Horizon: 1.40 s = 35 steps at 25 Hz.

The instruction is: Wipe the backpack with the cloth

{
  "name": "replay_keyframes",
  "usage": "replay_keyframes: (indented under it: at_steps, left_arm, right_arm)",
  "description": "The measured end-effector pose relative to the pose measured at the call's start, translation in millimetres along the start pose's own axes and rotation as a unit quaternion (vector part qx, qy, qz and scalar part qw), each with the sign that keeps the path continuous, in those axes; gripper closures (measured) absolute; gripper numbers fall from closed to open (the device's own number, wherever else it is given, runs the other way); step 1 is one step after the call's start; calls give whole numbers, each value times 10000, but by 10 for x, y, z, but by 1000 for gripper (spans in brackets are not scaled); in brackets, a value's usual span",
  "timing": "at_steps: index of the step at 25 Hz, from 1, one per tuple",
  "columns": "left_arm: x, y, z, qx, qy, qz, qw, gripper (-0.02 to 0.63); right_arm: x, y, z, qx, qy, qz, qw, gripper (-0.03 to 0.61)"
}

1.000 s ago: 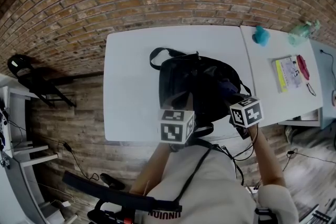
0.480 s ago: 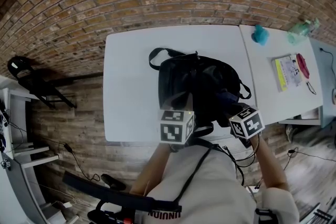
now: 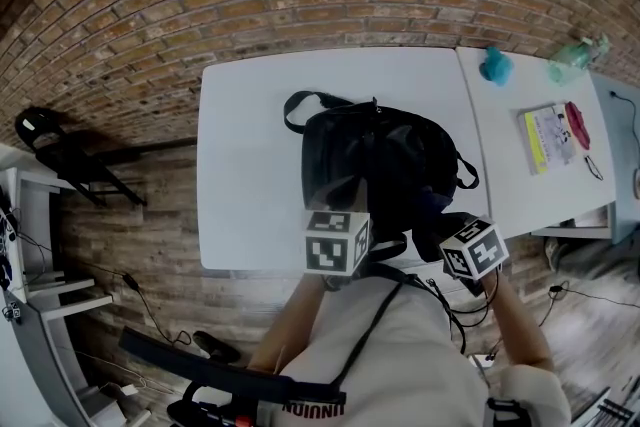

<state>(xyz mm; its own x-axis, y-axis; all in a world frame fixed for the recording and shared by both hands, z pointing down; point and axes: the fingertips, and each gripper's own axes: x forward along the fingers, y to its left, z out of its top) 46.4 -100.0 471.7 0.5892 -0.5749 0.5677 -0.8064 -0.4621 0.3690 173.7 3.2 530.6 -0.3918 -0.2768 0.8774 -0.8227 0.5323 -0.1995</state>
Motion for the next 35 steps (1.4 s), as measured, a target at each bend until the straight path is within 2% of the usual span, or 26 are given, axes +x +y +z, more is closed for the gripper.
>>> replay_keyframes:
  at_steps: [6,16,24,30,35]
  left_arm:
    - [-8,15,-3,21,-6,14,10000,609]
    - [-24,-11,8,79,-12,60,9999,609]
    - [-48,21,-4,67,-4,119,9999,609]
    - [-64,47,-11,32,2,154,9999,609]
    - [-71,83,-16,-4,-4,179,9998,609]
  right_arm:
    - [-87,-46,187,-198,-140,-55,9997,540]
    - [-275,-715,1314,-756,-1163,-794,9871,540]
    - [-57,-1094,2018,-618,-1621,-1010,9797,540]
    - [246,-1235,2246,-450,-1687,-1118,9783,540]
    - [487,-1305,2166,-293,-1475,-1246,9807,540]
